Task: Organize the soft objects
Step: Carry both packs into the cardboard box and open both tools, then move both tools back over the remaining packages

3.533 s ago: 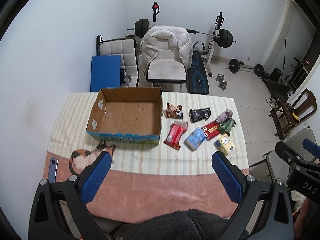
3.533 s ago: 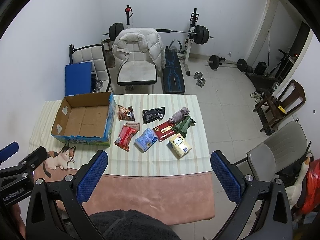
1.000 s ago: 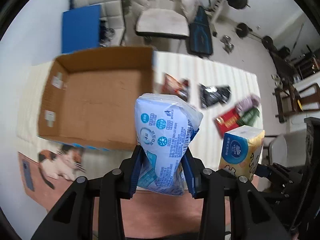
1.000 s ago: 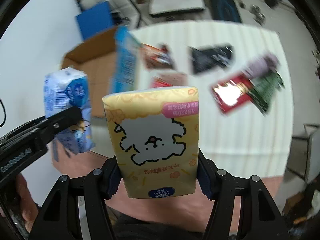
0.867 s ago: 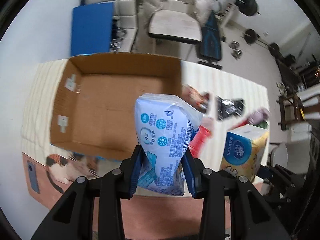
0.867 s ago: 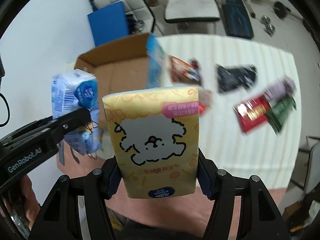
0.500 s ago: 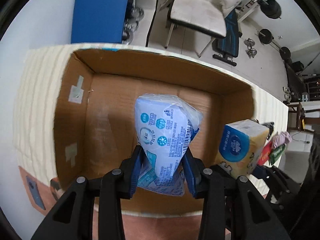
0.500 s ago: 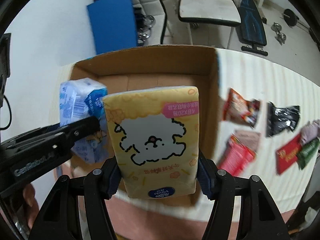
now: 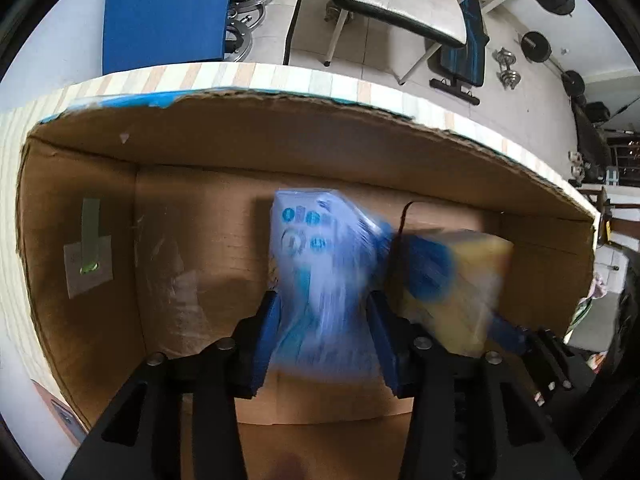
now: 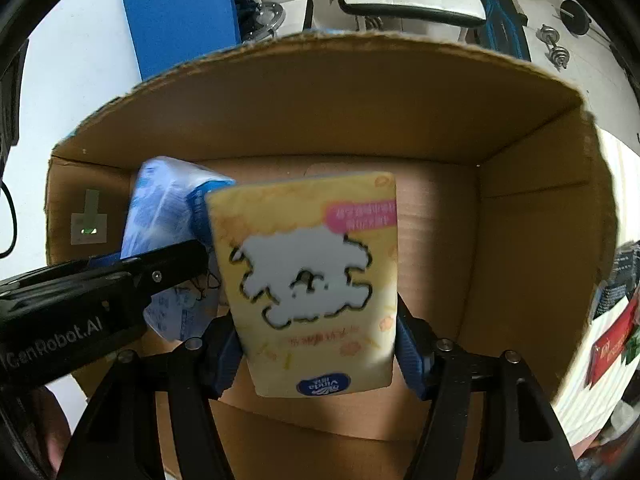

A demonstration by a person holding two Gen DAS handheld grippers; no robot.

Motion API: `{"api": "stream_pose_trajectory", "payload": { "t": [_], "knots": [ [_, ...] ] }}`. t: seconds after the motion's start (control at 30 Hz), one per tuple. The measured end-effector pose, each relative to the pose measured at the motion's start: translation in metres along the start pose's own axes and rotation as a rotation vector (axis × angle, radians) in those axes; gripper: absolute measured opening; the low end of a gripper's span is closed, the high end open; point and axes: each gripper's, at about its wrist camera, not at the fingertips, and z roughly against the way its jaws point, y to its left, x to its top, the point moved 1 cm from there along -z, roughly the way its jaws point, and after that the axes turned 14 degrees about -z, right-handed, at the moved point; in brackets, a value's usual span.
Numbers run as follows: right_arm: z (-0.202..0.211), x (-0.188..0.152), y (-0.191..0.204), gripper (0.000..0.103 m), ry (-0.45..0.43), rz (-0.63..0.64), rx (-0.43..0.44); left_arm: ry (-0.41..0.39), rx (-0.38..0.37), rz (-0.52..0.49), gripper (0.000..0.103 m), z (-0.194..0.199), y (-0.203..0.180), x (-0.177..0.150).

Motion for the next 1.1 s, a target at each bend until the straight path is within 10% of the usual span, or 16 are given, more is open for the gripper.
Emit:
{"api": "stream_pose_trajectory", "payload": {
  "t": [0.13, 0.3, 1.1],
  "knots": [
    [0.005, 0.003, 0.004, 0.093, -0.008, 0.006, -0.015, -0.02, 0.036, -0.009, 0.087, 0.008, 0.001, -0.002],
    [0.018, -0.004, 0.013, 0.101, -0.01, 0.04, -0.045, -0.063, 0.077, -0.003, 0.097, 0.028, 0.005, -0.011],
    [0.119, -0.139, -0.029, 0.103, -0.204, 0.035, -0.039, -0.309, 0.253, -0.024, 0.101, 0.101, -0.025, -0.153]
  ]
}}
